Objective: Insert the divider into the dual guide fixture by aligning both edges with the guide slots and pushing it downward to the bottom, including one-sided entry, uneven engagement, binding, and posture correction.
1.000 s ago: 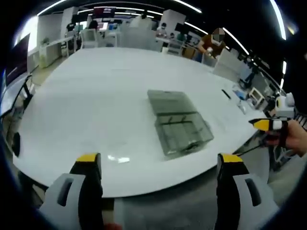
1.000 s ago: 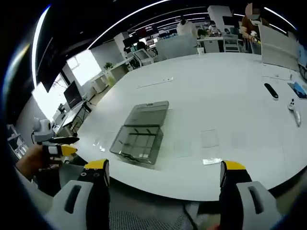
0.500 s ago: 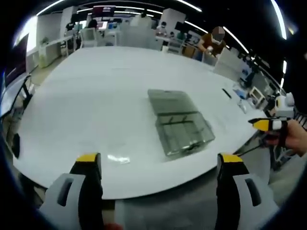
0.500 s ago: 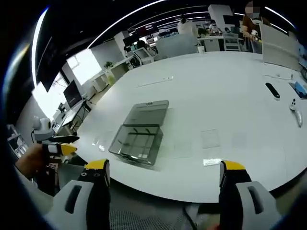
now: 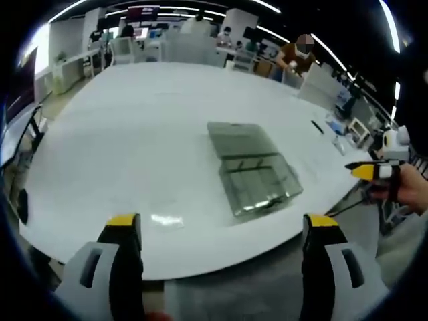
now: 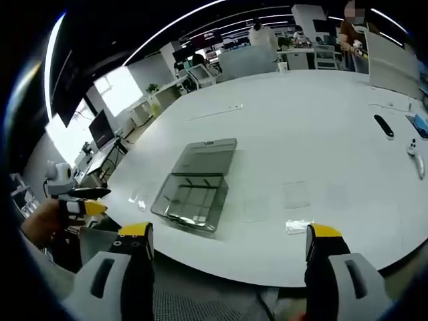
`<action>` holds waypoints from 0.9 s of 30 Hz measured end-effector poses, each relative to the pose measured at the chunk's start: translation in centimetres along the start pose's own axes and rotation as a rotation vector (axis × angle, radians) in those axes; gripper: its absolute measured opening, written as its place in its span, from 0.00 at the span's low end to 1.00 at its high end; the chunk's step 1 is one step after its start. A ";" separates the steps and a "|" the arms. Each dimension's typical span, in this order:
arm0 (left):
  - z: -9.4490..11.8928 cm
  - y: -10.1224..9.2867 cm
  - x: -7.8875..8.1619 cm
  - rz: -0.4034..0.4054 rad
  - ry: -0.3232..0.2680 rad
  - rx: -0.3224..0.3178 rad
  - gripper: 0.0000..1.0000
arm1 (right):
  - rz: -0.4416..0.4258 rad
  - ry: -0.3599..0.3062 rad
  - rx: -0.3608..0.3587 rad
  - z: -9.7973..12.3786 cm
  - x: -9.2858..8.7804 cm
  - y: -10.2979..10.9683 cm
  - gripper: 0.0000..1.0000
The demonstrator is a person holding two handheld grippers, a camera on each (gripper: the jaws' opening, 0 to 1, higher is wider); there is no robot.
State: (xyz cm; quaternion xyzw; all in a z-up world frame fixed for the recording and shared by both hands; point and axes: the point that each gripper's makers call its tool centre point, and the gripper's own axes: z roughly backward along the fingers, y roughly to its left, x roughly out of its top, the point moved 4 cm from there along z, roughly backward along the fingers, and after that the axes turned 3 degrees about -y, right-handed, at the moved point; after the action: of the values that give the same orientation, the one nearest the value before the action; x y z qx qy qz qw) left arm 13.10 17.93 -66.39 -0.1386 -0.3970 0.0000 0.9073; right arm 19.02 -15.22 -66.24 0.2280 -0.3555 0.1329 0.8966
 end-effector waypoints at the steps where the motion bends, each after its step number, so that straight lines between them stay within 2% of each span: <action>1: 0.0 0.0 0.0 -0.001 0.001 0.000 0.98 | -0.004 0.000 0.000 0.0 0.0 0.0 0.93; 27: -0.7 0.2 -0.2 -0.011 0.021 -0.025 0.98 | -0.013 0.011 -0.013 -0.5 -0.7 0.1 0.93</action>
State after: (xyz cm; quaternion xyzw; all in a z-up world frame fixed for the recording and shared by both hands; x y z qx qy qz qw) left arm 13.55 17.89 -67.03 -0.1480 -0.3883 -0.0113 0.9095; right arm 18.77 -14.94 -67.02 0.2239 -0.3499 0.1259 0.9009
